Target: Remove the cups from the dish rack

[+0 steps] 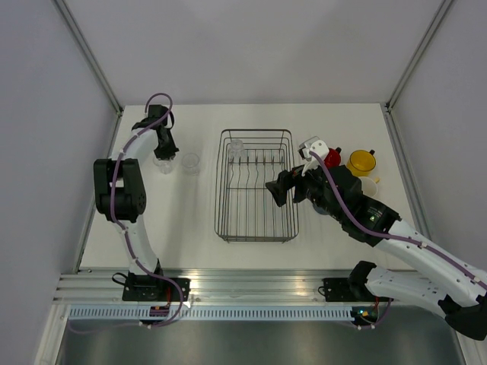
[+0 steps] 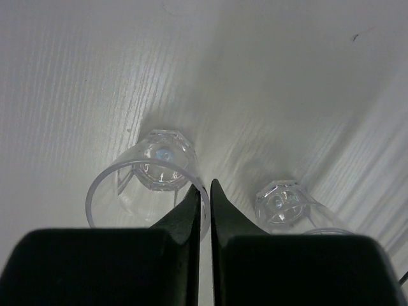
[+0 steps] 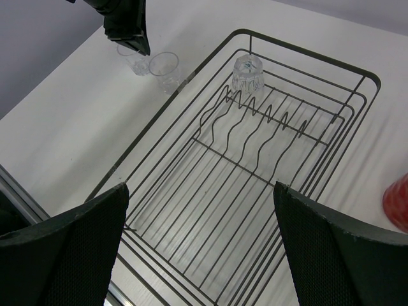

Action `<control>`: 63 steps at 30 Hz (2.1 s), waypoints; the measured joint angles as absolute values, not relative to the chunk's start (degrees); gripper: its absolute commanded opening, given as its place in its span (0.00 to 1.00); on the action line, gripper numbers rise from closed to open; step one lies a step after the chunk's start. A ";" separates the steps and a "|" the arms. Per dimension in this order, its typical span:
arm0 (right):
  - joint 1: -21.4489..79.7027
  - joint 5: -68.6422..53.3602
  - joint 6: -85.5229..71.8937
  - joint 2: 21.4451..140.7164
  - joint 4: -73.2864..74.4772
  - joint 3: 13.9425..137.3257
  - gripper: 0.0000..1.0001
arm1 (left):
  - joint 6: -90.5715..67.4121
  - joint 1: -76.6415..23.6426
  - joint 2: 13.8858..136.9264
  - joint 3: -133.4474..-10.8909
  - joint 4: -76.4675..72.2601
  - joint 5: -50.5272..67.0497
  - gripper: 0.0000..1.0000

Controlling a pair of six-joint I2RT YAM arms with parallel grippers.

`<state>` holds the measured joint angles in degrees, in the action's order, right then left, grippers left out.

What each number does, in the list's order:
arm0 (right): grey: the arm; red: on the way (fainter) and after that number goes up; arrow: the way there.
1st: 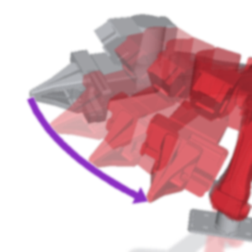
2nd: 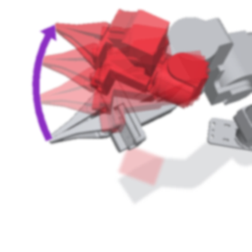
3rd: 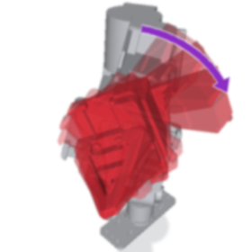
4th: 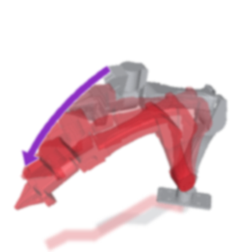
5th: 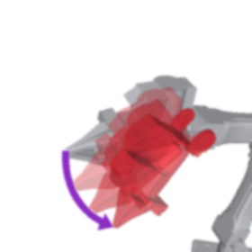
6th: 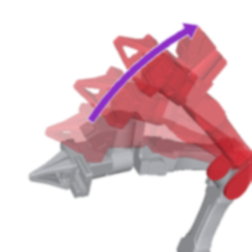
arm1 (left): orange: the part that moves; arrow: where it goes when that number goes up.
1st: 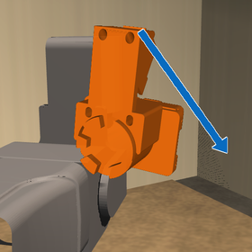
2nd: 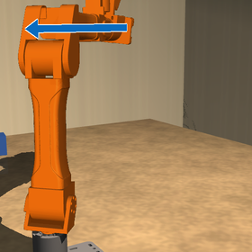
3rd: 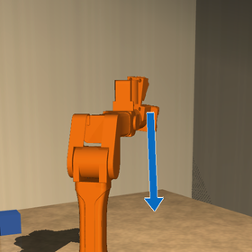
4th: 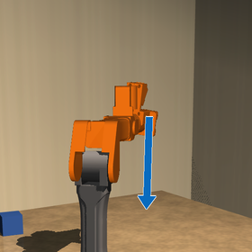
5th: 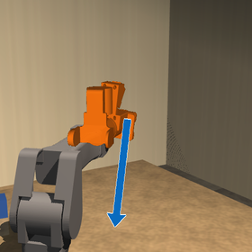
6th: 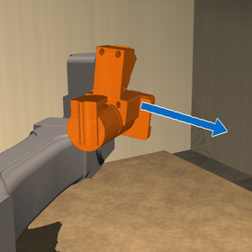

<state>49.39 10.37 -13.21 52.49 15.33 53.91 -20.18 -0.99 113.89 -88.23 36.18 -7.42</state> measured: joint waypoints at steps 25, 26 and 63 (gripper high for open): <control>49.39 18.00 -17.89 69.93 14.09 58.65 0.98 | -21.21 -1.74 86.26 -86.06 39.16 -6.39 1.00; 49.36 19.03 -18.39 72.53 14.00 60.27 0.98 | -21.19 -1.74 83.13 -85.52 39.27 -5.72 1.00; 40.97 20.01 -17.32 136.07 28.67 123.28 0.75 | -17.50 -2.07 34.46 -53.08 34.33 4.64 1.00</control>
